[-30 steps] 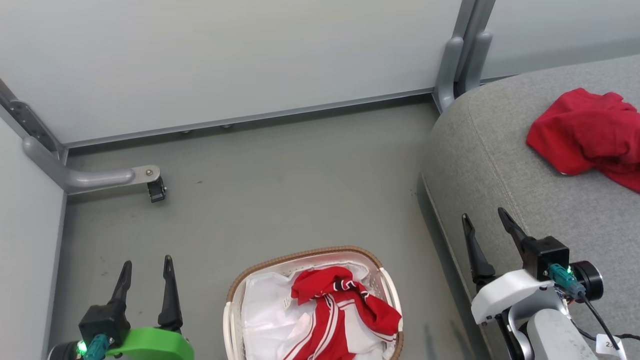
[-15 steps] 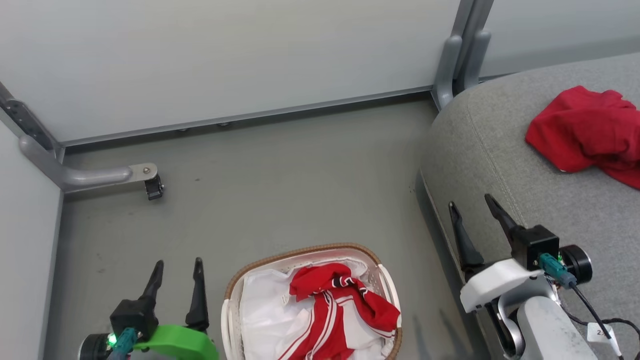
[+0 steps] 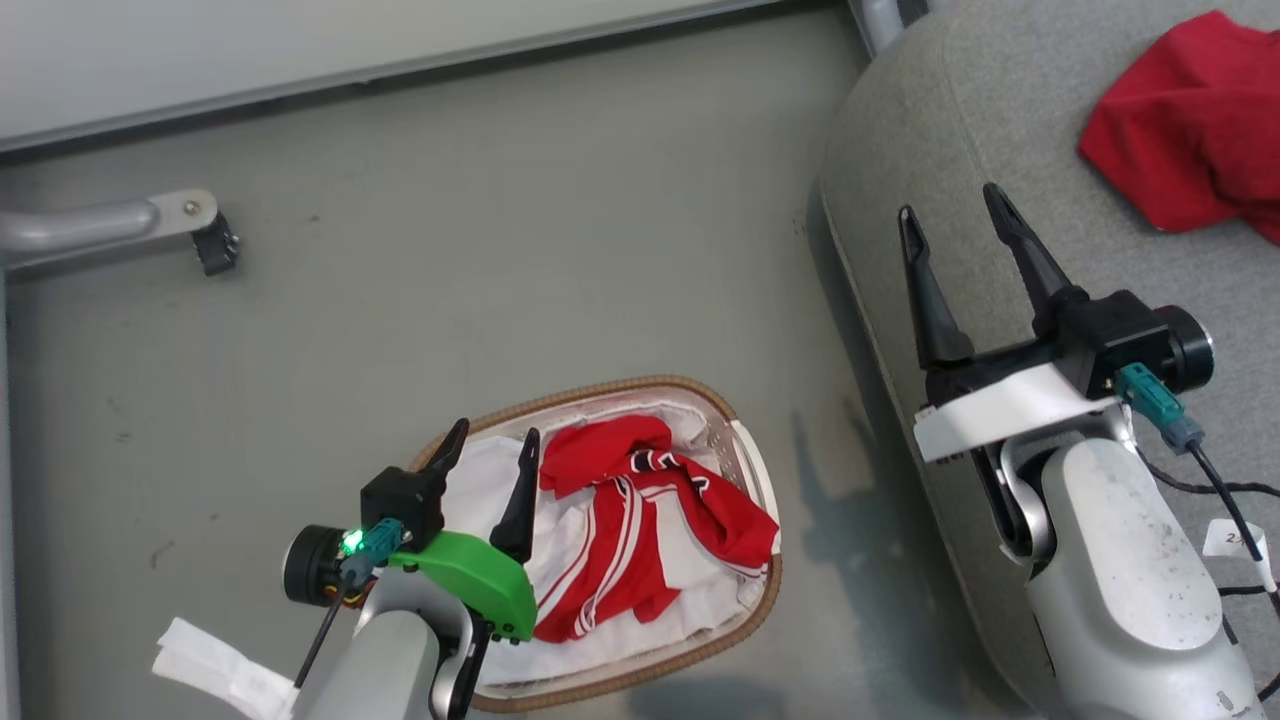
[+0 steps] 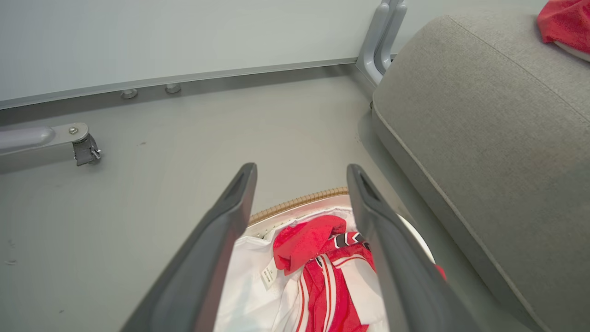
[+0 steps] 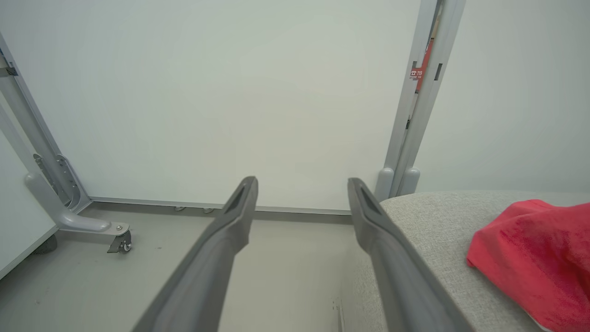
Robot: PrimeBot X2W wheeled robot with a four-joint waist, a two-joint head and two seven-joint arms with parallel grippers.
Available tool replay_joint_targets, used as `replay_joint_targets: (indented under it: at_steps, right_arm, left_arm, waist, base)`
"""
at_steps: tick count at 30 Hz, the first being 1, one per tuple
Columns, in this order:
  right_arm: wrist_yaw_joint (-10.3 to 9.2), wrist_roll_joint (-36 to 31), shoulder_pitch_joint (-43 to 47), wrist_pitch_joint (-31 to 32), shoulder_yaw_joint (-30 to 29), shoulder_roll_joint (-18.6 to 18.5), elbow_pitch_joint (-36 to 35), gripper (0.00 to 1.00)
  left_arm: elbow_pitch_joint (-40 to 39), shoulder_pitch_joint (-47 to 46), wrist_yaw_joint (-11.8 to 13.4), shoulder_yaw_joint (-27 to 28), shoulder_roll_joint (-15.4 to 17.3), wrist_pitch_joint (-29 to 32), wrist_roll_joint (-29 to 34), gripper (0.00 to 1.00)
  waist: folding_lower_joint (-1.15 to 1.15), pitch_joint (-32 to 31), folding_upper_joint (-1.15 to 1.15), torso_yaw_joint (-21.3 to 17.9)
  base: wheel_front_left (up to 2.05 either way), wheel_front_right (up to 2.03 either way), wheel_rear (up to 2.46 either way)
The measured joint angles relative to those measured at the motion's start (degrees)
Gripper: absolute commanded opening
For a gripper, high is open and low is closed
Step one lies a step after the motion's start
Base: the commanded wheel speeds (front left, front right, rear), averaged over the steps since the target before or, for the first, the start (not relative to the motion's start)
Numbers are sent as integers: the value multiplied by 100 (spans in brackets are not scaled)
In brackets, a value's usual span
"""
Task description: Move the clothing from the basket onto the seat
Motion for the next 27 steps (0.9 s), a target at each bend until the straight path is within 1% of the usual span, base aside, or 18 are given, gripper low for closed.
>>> replay_joint_targets:
  at_steps: [5,12,21,27]
  right_arm:
    - [0,1,-274,0,43,-5,-237,100]
    - [0,1,-573,0,146,-23,-548,100]
    - [0,3,-798,0,230,16,-873,100]
    - [0,4,-903,0,235,40,-1031,100]
  left_arm:
    - [560,-452,-36,-466,-5,0,-189,100]
    - [1247,-1011,-85,-850,-8,1,-449,100]
    - [2028,-1613,-100,-1418,-10,0,-739,100]
    - [2697,-1959,-97,-1709,-10,0,-822,100]
  waist:
    - [0,561,0,-150]
    - [0,1252,0,-408]
    - [1,2003,0,-735]
    - [1,2405,0,-886]
  base:
    - [0,0,0]
    - [0,0,0]
    - [0,0,0]
    - [0,0,0]
